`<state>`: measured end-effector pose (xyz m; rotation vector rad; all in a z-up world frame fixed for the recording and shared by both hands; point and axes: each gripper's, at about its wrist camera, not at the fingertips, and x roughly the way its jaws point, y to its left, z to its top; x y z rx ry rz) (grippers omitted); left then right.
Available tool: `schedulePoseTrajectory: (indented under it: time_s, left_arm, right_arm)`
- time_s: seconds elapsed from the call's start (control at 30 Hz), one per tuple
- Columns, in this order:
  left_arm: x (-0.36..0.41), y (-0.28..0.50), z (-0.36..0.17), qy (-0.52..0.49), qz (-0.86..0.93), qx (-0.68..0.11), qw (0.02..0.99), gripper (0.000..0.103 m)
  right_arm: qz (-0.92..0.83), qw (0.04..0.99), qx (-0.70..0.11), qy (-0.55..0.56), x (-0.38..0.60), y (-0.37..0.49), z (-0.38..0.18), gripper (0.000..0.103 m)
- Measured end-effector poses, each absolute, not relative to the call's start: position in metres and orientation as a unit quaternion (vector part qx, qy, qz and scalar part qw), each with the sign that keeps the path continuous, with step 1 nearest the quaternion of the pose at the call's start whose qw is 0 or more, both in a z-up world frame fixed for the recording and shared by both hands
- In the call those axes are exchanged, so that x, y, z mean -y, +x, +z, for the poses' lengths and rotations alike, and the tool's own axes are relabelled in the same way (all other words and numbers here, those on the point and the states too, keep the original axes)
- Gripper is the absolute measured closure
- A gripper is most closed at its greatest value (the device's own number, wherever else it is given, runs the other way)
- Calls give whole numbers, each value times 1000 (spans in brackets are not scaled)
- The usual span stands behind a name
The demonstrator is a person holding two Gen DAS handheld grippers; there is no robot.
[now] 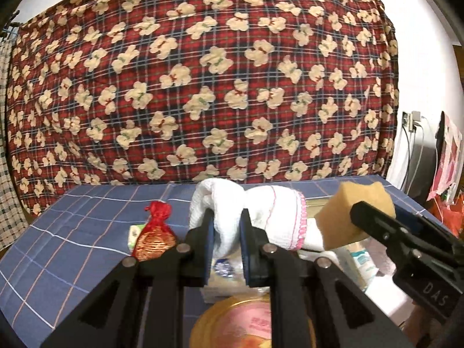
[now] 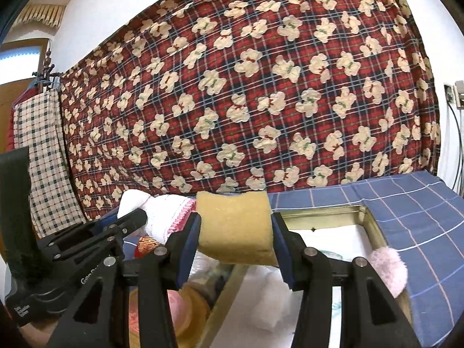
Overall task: Organize soft objects
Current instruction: 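Carry the socks in the left tool over the tray while the right tool carries the sponge, then open the left tool to drop the socks into the tray while the right tool releases the sponge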
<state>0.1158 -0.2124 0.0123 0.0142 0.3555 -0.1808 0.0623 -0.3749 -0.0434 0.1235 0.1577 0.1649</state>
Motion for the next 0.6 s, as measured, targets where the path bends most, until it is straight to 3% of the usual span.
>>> schedulePoseTrajectory:
  time_s: [0.6]
  left_arm:
    - [268, 110, 18, 13, -159, -201, 967, 89]
  right_arm:
    - [29, 991, -92, 89, 439, 42, -57, 52]
